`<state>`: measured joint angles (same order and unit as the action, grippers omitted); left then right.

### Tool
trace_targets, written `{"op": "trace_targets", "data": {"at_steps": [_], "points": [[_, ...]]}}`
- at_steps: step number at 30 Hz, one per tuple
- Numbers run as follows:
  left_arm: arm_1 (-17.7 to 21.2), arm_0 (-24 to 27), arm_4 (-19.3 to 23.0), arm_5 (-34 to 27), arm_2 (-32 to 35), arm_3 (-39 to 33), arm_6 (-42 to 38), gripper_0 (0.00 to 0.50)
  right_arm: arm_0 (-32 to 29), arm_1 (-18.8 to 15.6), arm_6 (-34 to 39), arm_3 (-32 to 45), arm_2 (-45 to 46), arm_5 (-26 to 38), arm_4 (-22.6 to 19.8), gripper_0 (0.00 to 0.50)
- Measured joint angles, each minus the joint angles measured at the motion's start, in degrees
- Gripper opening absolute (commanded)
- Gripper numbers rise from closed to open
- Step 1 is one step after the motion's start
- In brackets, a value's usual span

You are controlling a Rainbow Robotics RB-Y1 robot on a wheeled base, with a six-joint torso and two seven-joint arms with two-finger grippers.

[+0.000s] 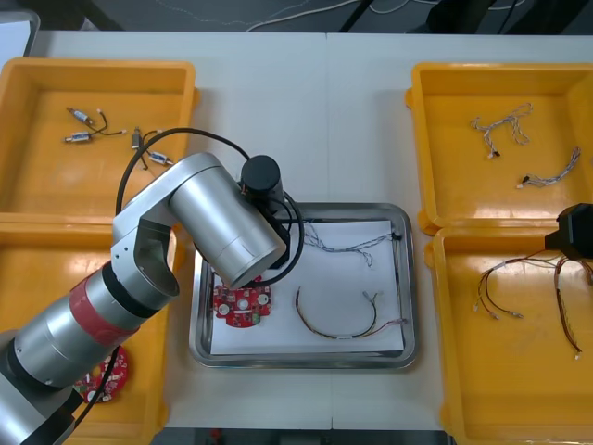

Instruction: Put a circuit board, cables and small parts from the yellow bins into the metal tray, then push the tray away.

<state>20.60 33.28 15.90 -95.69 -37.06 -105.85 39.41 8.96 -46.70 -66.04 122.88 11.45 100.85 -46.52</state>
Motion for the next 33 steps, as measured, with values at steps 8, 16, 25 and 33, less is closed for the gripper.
{"op": "trace_targets", "data": {"at_steps": [8, 16, 25, 33], "points": [[0.13, 0.29, 5.33, -6.26, 4.22, -3.17, 0.0, 0.5, 0.0, 0.0, 0.0, 0.0, 0.0, 0.0, 0.0, 0.5], [2.51, 1.94, 12.74, -10.26, 8.99, -6.68, 0.0, 0.5, 0.0, 0.0, 0.0, 0.0, 0.0, 0.0, 0.0, 0.5], [7.73, 2.82, 20.09, -13.23, 16.29, -10.28, 0.0, 0.5, -0.12, 0.11, 0.0, 0.0, -0.49, -0.1, -1.93, 0.5], [13.25, 2.88, 24.51, -13.84, 23.37, -13.4, 0.01, 0.5, 1.83, -0.07, 0.0, 0.76, -5.56, -0.59, -2.53, 0.5]]}}
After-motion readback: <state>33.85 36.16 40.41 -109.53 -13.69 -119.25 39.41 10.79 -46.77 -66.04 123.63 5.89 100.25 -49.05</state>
